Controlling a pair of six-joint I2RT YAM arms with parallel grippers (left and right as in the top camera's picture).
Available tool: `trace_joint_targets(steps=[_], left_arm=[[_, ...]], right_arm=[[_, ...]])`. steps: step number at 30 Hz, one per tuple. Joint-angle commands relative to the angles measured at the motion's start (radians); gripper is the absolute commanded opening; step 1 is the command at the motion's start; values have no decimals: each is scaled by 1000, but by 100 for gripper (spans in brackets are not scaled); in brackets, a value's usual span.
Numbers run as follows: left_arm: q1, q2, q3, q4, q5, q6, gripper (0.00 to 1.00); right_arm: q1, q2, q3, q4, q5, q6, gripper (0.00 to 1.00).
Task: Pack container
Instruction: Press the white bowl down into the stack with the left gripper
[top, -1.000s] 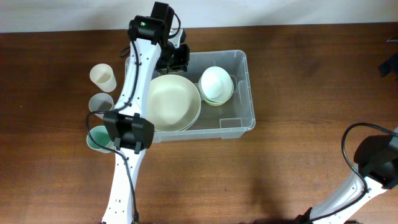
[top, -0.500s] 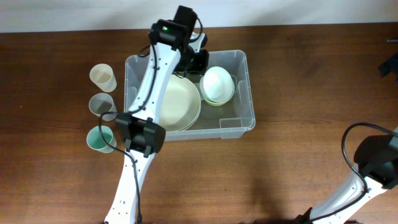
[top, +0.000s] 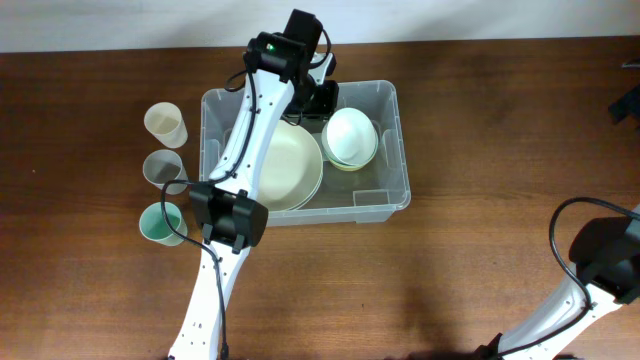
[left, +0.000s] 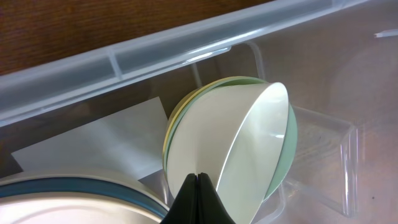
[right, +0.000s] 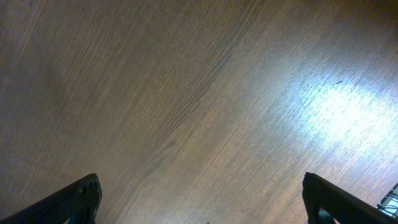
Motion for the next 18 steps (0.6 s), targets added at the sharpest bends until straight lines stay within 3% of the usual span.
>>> trace_joint_targets(steps=[1,18], left_arm=[[14,11,39,-12,-7,30,1],[-5,21,140,-93,-27,83,1]], right_arm=[[1,-4,-5,-2,12,4,99],[1,-4,-5,-2,12,4,99]])
